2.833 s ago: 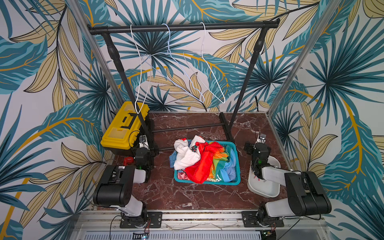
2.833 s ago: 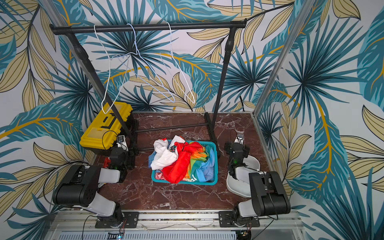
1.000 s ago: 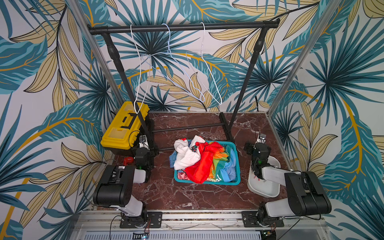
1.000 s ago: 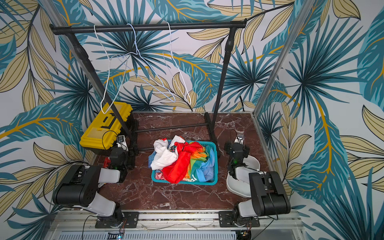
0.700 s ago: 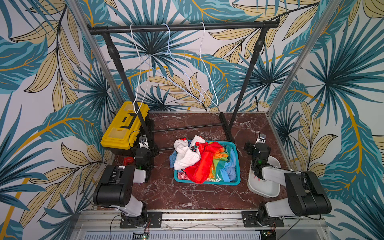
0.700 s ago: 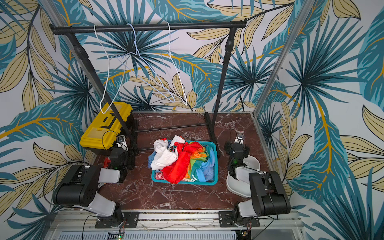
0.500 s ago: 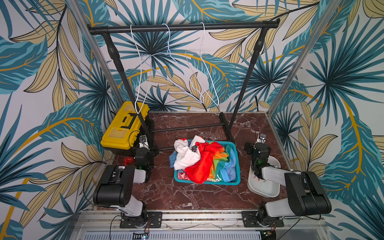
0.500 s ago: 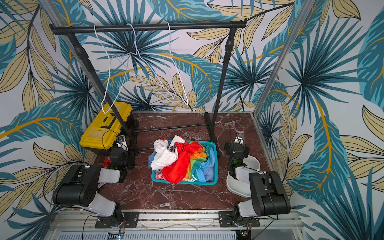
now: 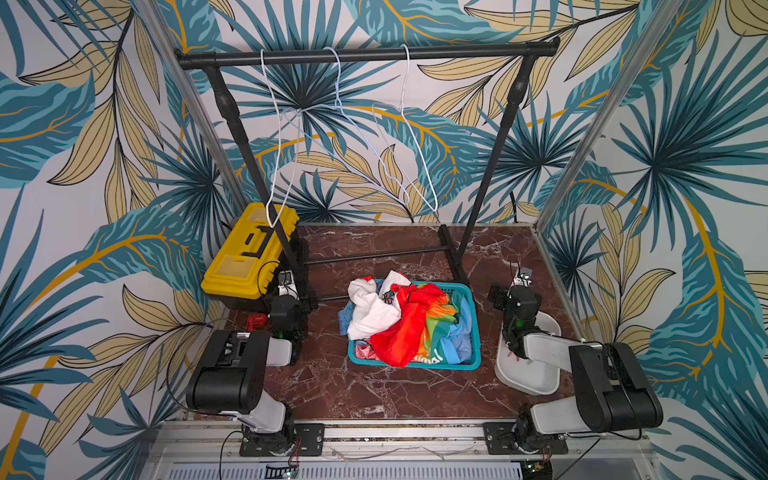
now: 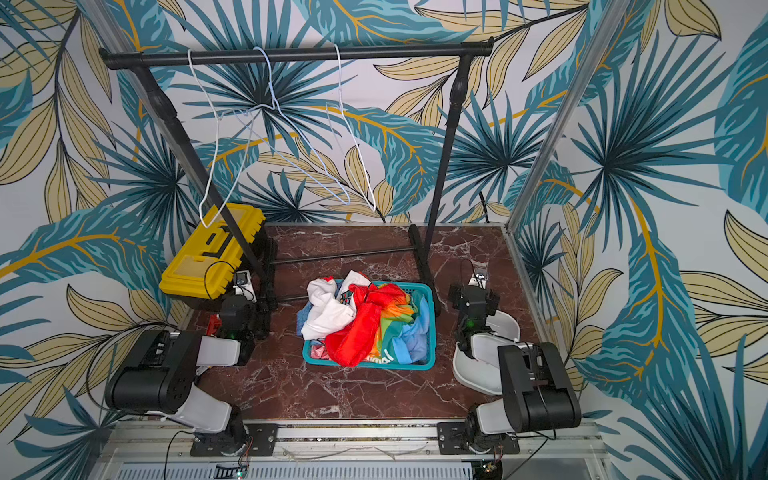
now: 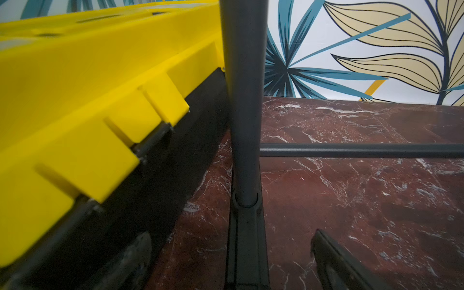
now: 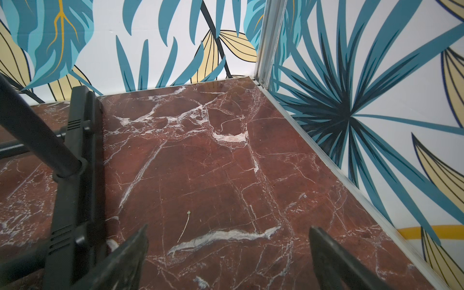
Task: Remove the clothespins securing jackets to the hanger
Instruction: Reset both arms
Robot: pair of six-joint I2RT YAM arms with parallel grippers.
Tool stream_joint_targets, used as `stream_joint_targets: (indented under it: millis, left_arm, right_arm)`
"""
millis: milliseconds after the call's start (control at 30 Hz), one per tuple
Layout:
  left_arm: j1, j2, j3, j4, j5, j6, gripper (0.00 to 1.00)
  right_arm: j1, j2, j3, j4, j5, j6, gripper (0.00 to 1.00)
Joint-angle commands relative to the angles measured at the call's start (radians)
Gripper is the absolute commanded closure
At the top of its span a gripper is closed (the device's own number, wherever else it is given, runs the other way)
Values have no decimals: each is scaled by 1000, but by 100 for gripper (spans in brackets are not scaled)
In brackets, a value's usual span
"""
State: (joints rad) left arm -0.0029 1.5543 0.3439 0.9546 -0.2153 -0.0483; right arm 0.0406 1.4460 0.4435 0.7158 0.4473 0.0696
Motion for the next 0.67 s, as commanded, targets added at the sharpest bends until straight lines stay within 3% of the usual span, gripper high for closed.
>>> stream_joint_targets:
  millis: [0,633]
  left_arm:
    - [-1,6,17,27,11,13,0]
    - [0,6,20,23,21,16,1]
  right_arm:
    - [-4,7,6,8,-5,-13,0]
    - [-4,7,7,8,-4,-12,0]
